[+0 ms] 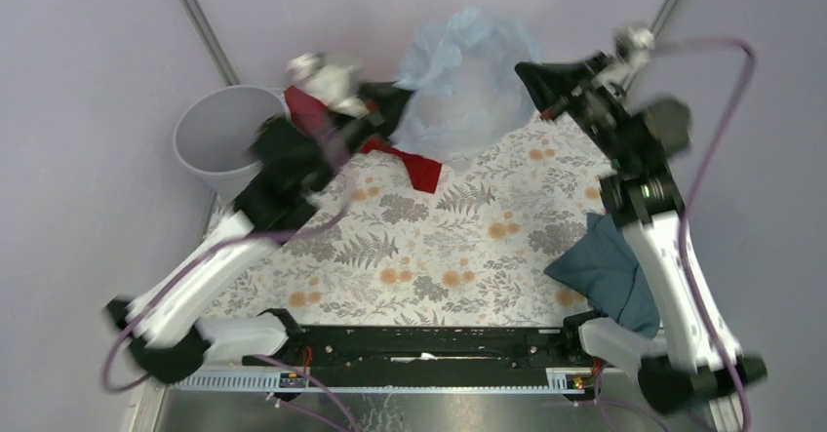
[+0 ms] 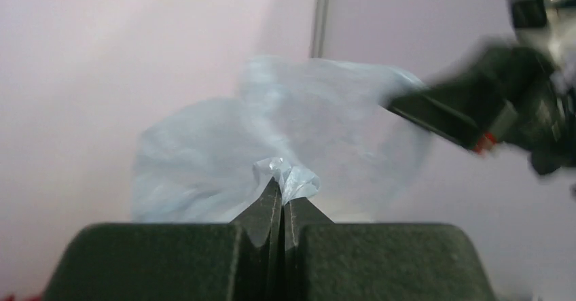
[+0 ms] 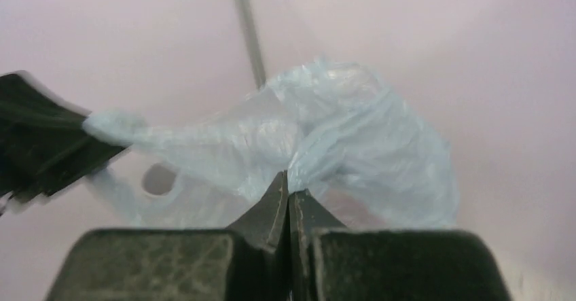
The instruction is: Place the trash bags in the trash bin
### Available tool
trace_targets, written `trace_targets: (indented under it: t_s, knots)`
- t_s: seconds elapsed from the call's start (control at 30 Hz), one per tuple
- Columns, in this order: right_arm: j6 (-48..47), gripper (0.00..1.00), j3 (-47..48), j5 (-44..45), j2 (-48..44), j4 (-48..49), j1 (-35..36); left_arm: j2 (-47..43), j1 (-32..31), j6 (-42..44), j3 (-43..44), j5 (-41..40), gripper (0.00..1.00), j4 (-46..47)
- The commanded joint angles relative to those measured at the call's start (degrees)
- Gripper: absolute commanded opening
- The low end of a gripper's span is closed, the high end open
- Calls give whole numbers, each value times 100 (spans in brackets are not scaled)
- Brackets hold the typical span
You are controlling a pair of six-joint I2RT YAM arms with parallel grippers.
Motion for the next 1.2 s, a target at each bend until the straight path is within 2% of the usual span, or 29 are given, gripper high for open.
trace_targets:
  t_s: [0.0,0.07,0.13,0.2,0.27,0.33,0.5,0.53,0.6,0.67,0.73,0.8,0.83,0.87,0.9,0.97,1.03,1.1,1.17]
  knots:
    - [66,0,-1940,-1046,-943,2327,68,-1172,12,-93,-1881,-1009,0,2385]
    - [204,0,-2906,-761,-869,2504,63,-753,387,-1232,-2247,-1824,0,1392]
    - [354,0,-3724,-810,-538,2676,75,-256,1073,-2348,-2517,-1103,0,318]
    - [604,0,-4319,-850,-312,2911,70,-105,1399,-2658,-2991,-380,0,272]
    - [642,0,-4363,-812,-233,2707,73,-208,1423,-2512,-3174,-26,0,723]
    - [457,0,-3691,-747,-215,1918,76,-220,1432,-2198,-2556,259,0,612]
    - [-50,0,-634,-679,-113,-5,100,106,1391,-1903,770,1700,0,-42]
    - [-102,0,113,-705,-133,-245,115,65,1333,-1935,1159,2013,0,13]
    - [-33,0,727,-907,-310,-312,125,-256,1027,-1775,1317,2339,0,457]
    - [227,0,538,-1248,-645,288,124,-814,782,-1630,574,2381,0,1186]
    - [450,0,-140,-1310,-994,953,127,-1309,756,-1678,-419,1892,0,1580]
    - [530,0,-911,-991,-1115,1003,122,-1544,758,-1790,-1313,718,0,1306]
    - [533,0,-1319,-817,-1073,816,128,-1521,768,-2058,-1676,-234,0,852]
    - [516,0,-1740,-696,-979,666,129,-1420,810,-2187,-1989,-552,0,368]
    - [506,0,-2206,-610,-859,544,129,-1287,896,-2303,-2336,-539,0,-17]
    - [484,0,-3178,-618,-627,673,129,-1156,1047,-2519,-3055,99,0,-342]
    - [525,0,-3930,-879,-466,883,128,-1352,1063,-2817,-3871,729,0,-2]
    - [532,0,-4224,-1153,-479,908,128,-1643,1063,-3202,-4522,1024,0,505]
    - [550,0,-4070,-1228,-666,737,129,-1741,1071,-3320,-4588,1028,0,485]
